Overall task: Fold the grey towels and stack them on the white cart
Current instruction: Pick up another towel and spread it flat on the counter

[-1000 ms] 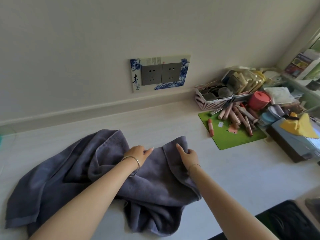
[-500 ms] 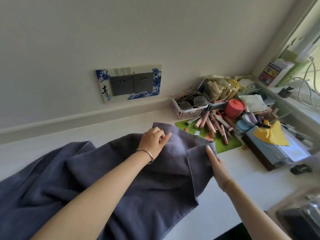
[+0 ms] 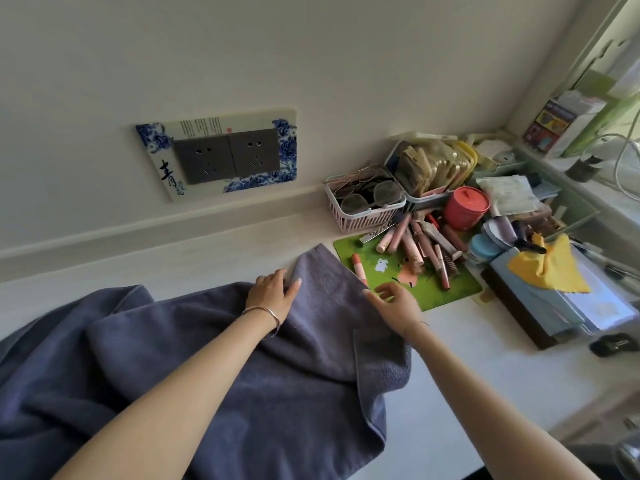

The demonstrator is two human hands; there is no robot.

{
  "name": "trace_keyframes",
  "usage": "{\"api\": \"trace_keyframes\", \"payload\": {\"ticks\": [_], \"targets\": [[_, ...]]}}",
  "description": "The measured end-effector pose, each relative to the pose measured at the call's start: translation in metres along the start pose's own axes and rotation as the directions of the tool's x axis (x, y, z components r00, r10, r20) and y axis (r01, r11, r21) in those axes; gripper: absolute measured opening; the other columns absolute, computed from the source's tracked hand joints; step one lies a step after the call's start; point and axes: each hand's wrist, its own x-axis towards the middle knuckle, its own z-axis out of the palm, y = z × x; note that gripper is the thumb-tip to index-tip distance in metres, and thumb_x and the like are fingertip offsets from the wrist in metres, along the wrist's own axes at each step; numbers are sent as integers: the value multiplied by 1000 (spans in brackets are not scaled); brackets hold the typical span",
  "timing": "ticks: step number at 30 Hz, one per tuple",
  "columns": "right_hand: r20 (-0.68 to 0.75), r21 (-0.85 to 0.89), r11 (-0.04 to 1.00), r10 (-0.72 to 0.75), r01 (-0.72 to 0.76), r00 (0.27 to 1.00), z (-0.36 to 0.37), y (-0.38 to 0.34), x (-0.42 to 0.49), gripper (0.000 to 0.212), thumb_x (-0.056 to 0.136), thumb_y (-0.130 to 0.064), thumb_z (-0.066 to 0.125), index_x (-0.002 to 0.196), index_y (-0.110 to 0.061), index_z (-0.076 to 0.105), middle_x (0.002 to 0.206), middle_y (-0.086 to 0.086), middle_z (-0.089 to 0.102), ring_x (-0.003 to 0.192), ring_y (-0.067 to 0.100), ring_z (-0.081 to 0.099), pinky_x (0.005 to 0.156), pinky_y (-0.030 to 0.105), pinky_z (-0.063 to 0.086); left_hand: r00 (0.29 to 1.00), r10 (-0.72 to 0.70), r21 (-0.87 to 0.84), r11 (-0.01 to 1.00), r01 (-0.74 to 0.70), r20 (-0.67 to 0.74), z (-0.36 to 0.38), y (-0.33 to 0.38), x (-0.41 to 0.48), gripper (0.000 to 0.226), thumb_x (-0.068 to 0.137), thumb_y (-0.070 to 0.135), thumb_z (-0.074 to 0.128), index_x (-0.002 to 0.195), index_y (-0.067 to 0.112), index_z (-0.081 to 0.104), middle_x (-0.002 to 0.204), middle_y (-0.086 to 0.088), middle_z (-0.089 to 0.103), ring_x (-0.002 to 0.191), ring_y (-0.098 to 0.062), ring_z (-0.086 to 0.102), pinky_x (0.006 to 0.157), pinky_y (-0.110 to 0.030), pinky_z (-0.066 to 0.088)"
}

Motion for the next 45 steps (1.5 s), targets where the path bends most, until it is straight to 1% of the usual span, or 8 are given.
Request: {"api": "trace_keyframes", "payload": {"ticks": [6, 10, 15, 22, 31, 34, 39, 45], "targets": [[-39, -231, 950, -226, 211, 973, 20, -17, 7, 38, 87, -49, 57, 118, -27, 60, 108, 1, 48, 110, 23, 44, 91, 33, 32, 998, -58, -14, 998, 58, -16, 10, 10, 17, 49, 93, 50, 43, 126, 14, 48, 121, -10, 59, 116, -31, 46, 94, -37, 36], [-46, -442, 887, -167, 130, 985, 14, -16, 19, 57, 89, -59, 43, 141, -36, 39, 121, 4, 41, 121, 25, 35, 106, 37, 21, 999, -51, -138, 989, 52, 13, 11, 18, 27, 37, 89, 48, 53, 71, 17, 43, 73, -5, 54, 94, -39, 55, 71, -35, 36], [-10, -497, 862, -116, 96, 993, 2, 2, 24, 45, 82, -63, 54, 104, -25, 64, 117, 2, 47, 120, 24, 36, 103, 36, 26, 992, 118, -469, 874, -126, -46, 5, 38, 33, 20, 90, 27, 61, 81, 15, 48, 72, 2, 51, 70, -23, 49, 64, -27, 33], [-154, 351, 915, -155, 200, 976, -43, 21, 7, 20, 93, -16, 57, 76, -11, 49, 60, -2, 47, 51, 2, 41, 53, 17, 36, 907, 267, -556, 722, -412, -326, -19, 105, 33, 12, 92, 24, 57, 96, 15, 52, 87, 4, 60, 75, -3, 54, 69, -6, 39], [-258, 52, 999, 24, -11, 966, -110, 68, 53, 15, 89, -26, 62, 94, -12, 58, 92, 3, 63, 90, 25, 58, 78, 33, 45, 869, 424, 56, 904, -424, -254, 33, 143, 68, 56, 82, 18, 68, 133, 8, 48, 126, -17, 54, 114, -35, 50, 99, -40, 39], [-300, -139, 971, -229, 195, 926, -95, 75, 43, 16, 86, -17, 64, 100, -10, 63, 101, 7, 61, 98, 27, 56, 87, 37, 44, 823, 490, 192, 871, -452, -286, 63, 125, 40, 38, 79, 30, 66, 114, 17, 63, 107, -9, 61, 92, -30, 59, 81, -36, 47], [232, -337, 793, -453, 508, 861, -67, 66, 17, 34, 95, -44, 46, 100, -18, 68, 100, -1, 64, 98, 23, 58, 86, 32, 41, 901, 434, 274, 867, -417, -2, 110, 91, 6, 66, 88, 58, 18, 144, 27, 34, 150, -2, 36, 138, -26, 33, 112, -49, 20], [359, -409, 882, -80, 234, 930, -97, 74, -2, 61, 98, -52, 26, 62, -21, 65, 76, -3, 67, 78, 19, 61, 86, 30, 45, 916, 400, 303, 870, -389, 27, 111, 95, 1, 76, 79, 64, -5, 149, 34, 4, 159, 5, 2, 146, -20, 1, 115, -47, -4]]}}
